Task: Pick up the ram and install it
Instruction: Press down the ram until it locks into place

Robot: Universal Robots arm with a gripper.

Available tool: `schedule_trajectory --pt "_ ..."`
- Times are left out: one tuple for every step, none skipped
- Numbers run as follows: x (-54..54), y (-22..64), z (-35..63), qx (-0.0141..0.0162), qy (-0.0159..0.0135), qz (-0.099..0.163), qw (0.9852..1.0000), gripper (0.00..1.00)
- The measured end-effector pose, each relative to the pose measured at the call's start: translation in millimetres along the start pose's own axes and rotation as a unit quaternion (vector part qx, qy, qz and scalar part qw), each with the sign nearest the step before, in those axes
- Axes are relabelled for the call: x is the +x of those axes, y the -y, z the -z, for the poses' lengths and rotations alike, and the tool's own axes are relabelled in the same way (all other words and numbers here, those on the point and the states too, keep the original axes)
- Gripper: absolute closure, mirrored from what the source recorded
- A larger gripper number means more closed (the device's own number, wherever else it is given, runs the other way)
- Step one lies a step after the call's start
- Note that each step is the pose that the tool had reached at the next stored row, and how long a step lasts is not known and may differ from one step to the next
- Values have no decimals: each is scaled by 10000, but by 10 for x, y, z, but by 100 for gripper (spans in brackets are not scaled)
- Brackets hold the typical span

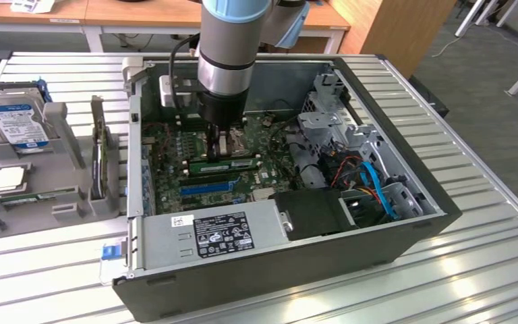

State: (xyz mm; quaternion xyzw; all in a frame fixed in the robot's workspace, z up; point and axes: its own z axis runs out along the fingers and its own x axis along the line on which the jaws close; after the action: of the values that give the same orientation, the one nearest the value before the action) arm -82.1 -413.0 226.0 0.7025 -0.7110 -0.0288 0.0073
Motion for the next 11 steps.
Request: schedule_trajectory --pt "0 0 -3 0 0 0 10000 90" --pt "2 0 -6 0 0 0 10000 90" --pt "4 0 -9 0 -1 -1 10000 90" --pt "5 0 -12 -1 -1 -1 10000 90" --pt "5 0 -15 -1 -1 0 10000 90" --pt "5 1 -17 -1 -1 0 10000 90" --pt "5 1 -17 -1 -1 0 10000 90" --pt "5 1 -18 0 -1 0 10000 90" --pt "5 1 -18 0 0 0 10000 90" --pt "5 1 -18 0 0 0 10000 90" --pt "5 1 -19 0 -1 0 10000 90"
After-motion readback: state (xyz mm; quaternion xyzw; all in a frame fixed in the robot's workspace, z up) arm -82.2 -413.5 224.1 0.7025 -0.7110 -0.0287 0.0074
